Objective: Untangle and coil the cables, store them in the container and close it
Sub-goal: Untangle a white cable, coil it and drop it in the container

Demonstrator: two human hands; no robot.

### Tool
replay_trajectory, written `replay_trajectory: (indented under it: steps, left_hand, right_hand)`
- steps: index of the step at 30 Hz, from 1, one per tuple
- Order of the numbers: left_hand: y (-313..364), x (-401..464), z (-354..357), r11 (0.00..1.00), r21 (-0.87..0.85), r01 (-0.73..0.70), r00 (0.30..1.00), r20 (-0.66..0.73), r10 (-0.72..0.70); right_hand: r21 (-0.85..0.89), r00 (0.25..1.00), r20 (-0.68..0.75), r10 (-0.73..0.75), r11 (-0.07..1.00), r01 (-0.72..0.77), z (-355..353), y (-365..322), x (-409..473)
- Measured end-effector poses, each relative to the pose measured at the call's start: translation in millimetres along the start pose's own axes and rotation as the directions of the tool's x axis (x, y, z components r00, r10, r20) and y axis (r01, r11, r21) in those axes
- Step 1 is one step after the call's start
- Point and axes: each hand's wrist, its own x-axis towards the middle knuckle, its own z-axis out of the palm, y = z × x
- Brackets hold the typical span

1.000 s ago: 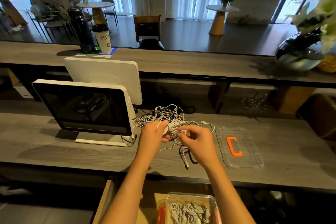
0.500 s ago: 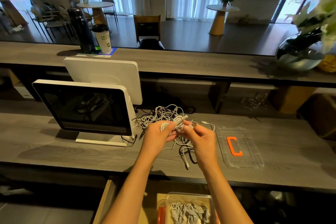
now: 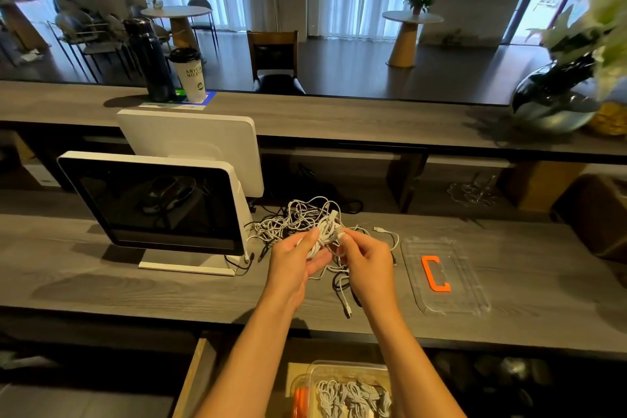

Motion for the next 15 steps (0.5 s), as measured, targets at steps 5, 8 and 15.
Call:
replay_trajectory:
  steps: [5, 8, 15]
  left_hand:
    - [-0.8, 1.8, -2.8, 1.000, -0.004, -0.020, 1.000, -0.009, 0.020]
    - [1.3, 0.2, -2.3, 0.998, 0.028, -0.057, 0.998, 0.008, 0.057]
    - [1.7, -5.1, -0.8, 0.976, 0.141, -0.165, 0.986, 0.039, 0.161]
  right_hand:
    - [-0.148, 0.997, -0.070, 0.025, 0.988, -0.035, 3.9, 0.5, 2.4]
    - [-0.158, 0.993, -0.119, 0.008, 0.987, -0.027, 2.1, -1.3, 3.1]
    - [-0.228, 0.995, -0.080, -0.064, 0.973, 0.044, -1.4, 0.3, 4.1]
